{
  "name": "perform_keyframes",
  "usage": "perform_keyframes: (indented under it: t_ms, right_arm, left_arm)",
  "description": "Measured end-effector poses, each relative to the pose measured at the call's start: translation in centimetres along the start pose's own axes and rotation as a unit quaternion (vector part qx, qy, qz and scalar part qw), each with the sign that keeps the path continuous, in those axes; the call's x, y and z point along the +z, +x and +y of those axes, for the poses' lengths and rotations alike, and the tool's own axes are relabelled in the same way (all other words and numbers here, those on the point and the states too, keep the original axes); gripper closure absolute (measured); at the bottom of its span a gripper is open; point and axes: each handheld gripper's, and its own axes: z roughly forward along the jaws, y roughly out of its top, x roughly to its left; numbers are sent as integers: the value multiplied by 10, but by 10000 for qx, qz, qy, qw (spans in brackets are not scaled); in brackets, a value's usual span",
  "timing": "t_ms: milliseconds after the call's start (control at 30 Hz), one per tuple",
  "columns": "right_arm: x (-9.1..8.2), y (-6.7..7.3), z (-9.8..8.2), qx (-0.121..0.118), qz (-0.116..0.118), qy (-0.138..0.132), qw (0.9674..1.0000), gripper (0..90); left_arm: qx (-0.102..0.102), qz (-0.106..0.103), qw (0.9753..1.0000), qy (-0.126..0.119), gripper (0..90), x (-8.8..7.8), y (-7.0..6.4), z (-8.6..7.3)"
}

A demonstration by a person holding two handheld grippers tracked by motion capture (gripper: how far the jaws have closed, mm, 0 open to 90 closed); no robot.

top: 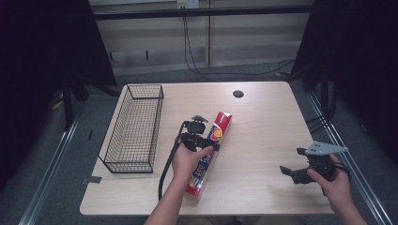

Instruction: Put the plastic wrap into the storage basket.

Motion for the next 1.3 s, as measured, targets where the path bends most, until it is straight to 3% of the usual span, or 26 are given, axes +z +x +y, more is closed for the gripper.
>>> perform_keyframes:
  t_ms: [367, 467, 767, 1033, 1300]
  right_arm:
    - [-3, -1, -4, 32, -51, 4, 10000, 19]
    - [-3, 0, -4, 19, -74, 7, 10000, 19]
    - [-7, 1, -5, 32, -82, -9, 10000, 19]
    - [-9, 0, -6, 88, -119, -45, 9999, 19]
    - [-9, 0, -6, 105, -123, -49, 9999, 19]
  left_arm:
    - [108, 28, 9997, 232, 112, 19, -11, 11]
    - [-5, 56, 9996, 267, 145, 25, -12, 11]
    - [-56, 79, 9987, 509, 223, 41, -10, 8]
    - [77, 303, 9971, 696, 355, 43, -12, 8]
    - [60, 394, 9966, 715, 383, 43, -14, 9]
